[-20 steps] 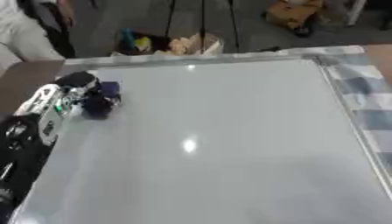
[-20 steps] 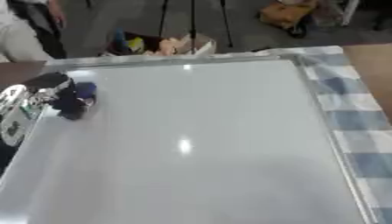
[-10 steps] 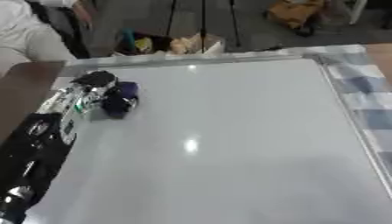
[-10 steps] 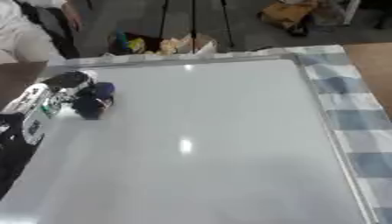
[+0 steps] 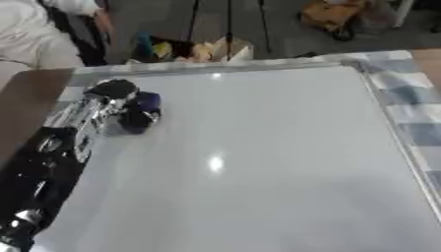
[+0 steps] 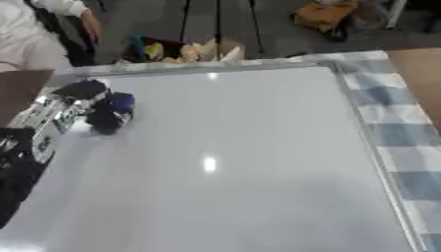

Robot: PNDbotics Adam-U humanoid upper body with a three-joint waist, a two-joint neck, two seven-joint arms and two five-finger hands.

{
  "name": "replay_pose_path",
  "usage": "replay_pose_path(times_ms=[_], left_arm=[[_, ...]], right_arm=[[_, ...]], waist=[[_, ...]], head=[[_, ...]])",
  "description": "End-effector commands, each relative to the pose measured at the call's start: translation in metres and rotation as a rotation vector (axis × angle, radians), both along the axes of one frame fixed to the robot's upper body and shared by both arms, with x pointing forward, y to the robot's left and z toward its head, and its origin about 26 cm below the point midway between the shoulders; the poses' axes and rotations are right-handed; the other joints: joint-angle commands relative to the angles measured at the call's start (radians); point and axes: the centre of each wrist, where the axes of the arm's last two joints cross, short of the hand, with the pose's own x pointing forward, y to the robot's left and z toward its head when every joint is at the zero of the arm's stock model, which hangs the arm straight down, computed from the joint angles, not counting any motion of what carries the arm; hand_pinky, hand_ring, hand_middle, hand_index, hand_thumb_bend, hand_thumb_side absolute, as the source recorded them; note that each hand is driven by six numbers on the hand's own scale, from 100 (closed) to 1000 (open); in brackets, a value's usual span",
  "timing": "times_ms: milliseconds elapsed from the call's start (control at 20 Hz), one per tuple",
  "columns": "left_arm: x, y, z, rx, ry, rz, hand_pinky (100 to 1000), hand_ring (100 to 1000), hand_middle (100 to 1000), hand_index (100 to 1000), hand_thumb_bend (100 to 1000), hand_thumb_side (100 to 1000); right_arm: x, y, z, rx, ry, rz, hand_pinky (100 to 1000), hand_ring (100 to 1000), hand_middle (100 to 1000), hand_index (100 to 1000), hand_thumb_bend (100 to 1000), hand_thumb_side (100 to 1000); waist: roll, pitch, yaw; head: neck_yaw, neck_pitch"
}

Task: Wipe the whiteboard clean with a brush.

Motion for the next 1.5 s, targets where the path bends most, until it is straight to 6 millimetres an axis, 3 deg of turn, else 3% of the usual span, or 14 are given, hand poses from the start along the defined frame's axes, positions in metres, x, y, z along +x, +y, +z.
replay_pose_path(times_ms=[50,950,1450,1500], left_arm=[[0.0,0.005,0.01,0.039,-0.032,0.012,334,429,306,374,100,709],[0.001,0.038,-0.005,0.003,-0.018,0.128,330,426,304,375,100,717],[-0.004,0.074,-0.015,0.002,-0.006,0.245,337,428,304,375,100,674],[-0.004,0.077,-0.016,-0.001,-0.004,0.256,337,428,304,375,100,700]], right_arm=[[-0.001,-0.002,0.01,-0.016,-0.026,0.007,780,811,702,858,100,965],[-0.002,-0.004,0.009,-0.015,-0.034,0.006,778,809,701,857,100,962],[-0.003,-0.005,0.008,-0.013,-0.036,0.002,778,809,702,857,100,962],[-0.003,-0.005,0.008,-0.012,-0.036,0.002,778,809,702,857,100,962]], waist=[[-0.004,-0.021,0.001],[-0.012,-0.023,0.01],[-0.016,-0.025,0.018],[-0.016,-0.025,0.018]], head=[[0.004,-0.001],[0.0,-0.004],[-0.003,-0.008],[-0.003,-0.008]])
